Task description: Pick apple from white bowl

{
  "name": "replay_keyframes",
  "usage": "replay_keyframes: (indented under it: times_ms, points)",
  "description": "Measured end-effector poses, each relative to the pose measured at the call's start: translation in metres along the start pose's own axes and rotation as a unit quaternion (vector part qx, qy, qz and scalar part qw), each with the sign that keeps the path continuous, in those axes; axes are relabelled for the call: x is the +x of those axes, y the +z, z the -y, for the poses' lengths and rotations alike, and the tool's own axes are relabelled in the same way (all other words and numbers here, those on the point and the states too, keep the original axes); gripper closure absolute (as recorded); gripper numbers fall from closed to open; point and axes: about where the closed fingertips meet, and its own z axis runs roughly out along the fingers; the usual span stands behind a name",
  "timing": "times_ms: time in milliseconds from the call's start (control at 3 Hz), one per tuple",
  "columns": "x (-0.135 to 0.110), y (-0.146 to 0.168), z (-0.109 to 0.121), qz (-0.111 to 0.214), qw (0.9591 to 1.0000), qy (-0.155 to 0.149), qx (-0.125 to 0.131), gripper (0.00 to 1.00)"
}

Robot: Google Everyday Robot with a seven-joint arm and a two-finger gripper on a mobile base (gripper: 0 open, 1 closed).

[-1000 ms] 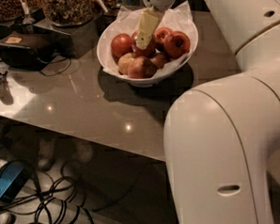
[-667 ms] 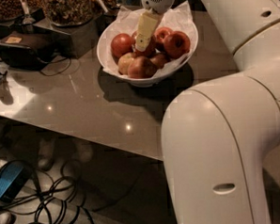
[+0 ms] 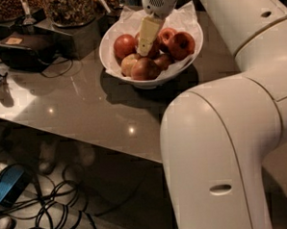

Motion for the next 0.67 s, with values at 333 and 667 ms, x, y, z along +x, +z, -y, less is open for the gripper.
replay_keyframes:
  times_ms: [333, 667]
  points:
    - [-0.0013, 0.0045, -0.0012, -0.003, 1.0000, -0.003, -0.005, 0.30]
    - [-0.0021, 0.0098, -0.0020, -0.006, 0.9999, -0.007, -0.010, 0.28]
